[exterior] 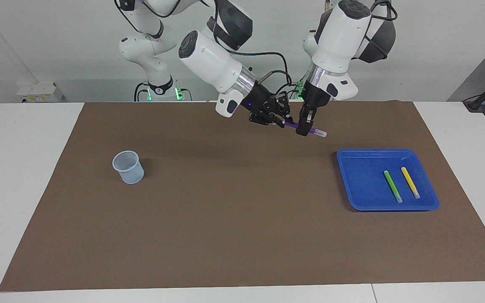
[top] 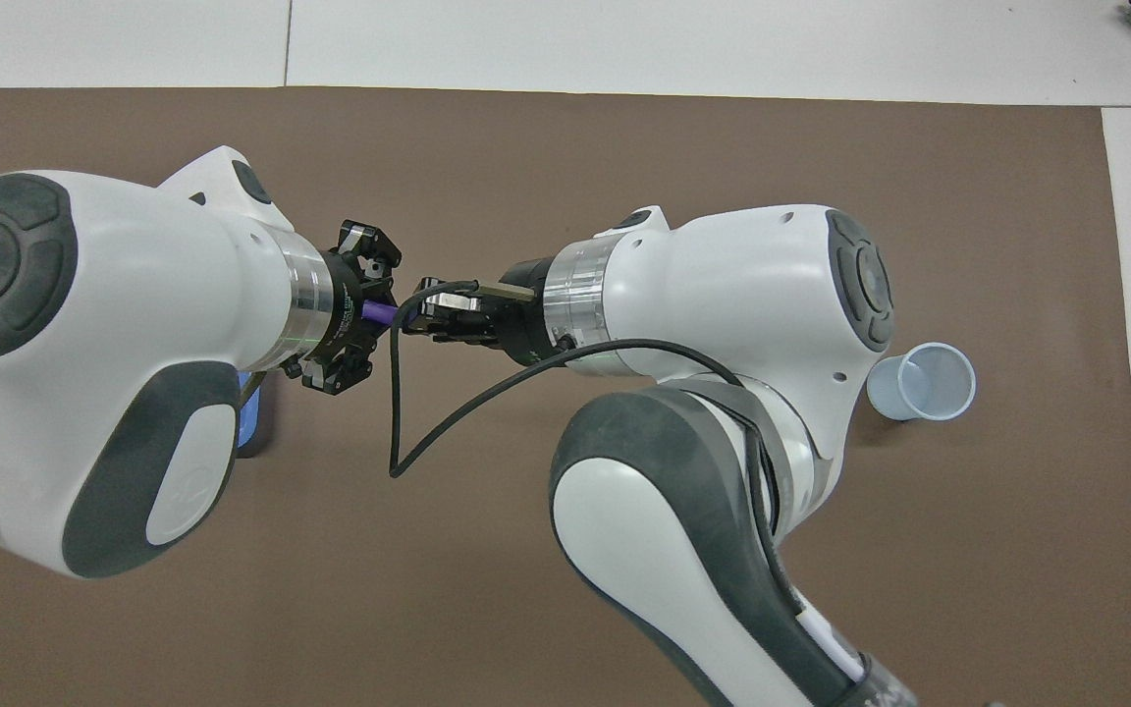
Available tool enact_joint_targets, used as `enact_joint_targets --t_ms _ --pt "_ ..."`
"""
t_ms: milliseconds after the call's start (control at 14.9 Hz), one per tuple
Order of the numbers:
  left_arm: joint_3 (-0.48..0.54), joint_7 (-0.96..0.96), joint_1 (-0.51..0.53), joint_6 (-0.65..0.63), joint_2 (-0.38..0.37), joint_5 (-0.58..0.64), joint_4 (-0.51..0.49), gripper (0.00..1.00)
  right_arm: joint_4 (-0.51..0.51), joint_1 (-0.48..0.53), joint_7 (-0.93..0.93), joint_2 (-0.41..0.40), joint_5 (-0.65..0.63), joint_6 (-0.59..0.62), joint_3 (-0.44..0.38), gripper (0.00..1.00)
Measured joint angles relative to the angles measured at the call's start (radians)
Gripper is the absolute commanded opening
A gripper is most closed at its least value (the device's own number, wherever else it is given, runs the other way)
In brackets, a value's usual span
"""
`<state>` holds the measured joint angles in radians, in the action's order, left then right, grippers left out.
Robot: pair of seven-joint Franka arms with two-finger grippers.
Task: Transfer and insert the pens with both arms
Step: 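Hold the purple pen with both grippers, then open the left gripper, then carry the purple pen toward the cup while the left gripper withdraws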
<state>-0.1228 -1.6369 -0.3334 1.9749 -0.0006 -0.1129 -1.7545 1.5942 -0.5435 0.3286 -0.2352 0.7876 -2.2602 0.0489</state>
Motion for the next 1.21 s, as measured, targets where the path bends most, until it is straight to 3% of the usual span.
enact_joint_targets --t_ms 67,269,538,605,672,1210 --pt "0.000 0.000 0.000 0.000 0.001 0.000 0.000 0.00 -0.003 0.000 0.000 0.000 0.000 0.000 0.001 0.12" --pt "0.000 0.000 0.000 0.000 0.002 0.000 -0.001 0.00 -0.005 0.000 0.000 0.000 0.000 0.000 0.001 0.00" --pt "0.001 0.000 0.000 0.000 0.002 0.000 -0.001 0.00 -0.007 0.000 0.000 0.000 0.000 0.002 0.002 0.00" --pt "0.001 0.000 0.000 0.000 0.002 -0.001 -0.001 0.42 -0.007 0.000 0.000 0.000 0.000 0.004 0.002 0.00" --pt "0.000 0.001 0.000 -0.001 0.002 -0.001 -0.002 0.98 -0.008 0.000 0.000 0.000 0.000 0.009 0.002 0.00" --pt "0.006 0.006 0.001 -0.008 -0.007 -0.003 0.000 1.00 -0.006 0.009 0.000 -0.008 -0.017 0.065 -0.007 0.00"
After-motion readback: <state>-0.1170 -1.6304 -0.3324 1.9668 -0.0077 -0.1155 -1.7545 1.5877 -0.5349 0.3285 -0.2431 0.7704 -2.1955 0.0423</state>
